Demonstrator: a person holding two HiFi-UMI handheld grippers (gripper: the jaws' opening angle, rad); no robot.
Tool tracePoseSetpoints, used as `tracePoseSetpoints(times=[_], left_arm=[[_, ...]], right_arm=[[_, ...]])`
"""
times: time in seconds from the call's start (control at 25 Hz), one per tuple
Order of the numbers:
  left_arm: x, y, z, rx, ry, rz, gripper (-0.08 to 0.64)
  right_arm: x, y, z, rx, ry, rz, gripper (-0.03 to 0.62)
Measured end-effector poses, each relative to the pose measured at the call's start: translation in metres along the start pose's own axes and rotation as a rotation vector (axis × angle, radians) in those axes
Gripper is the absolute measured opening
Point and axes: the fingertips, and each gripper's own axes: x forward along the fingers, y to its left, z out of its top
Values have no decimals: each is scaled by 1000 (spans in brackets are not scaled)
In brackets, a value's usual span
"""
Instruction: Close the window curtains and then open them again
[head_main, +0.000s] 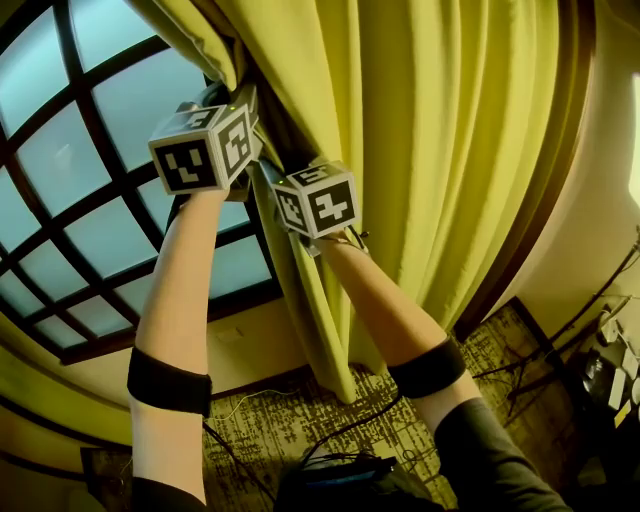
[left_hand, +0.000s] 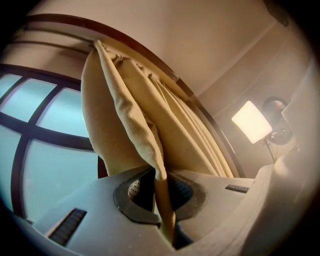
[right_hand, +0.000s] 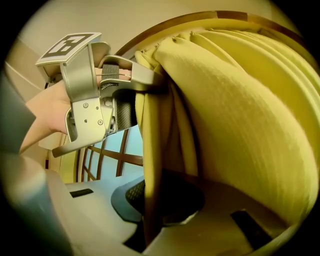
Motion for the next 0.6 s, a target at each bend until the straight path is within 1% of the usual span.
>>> tracePoseSetpoints(times=[0.08, 0.24, 0.36, 0.6], left_arm=[[2, 2, -2, 1, 3, -7, 2], [2, 11, -3, 8, -20, -9, 2], [8, 10, -10, 16, -28, -29, 2], [25, 6, -3, 12, -86, -66, 2]], right_arm=[[2, -1, -1, -2, -2, 1, 30], [11, 1, 0, -15, -7, 4, 29], [16, -5, -6, -19, -3, -8, 30], [21, -23, 6, -22, -41, -32, 29]])
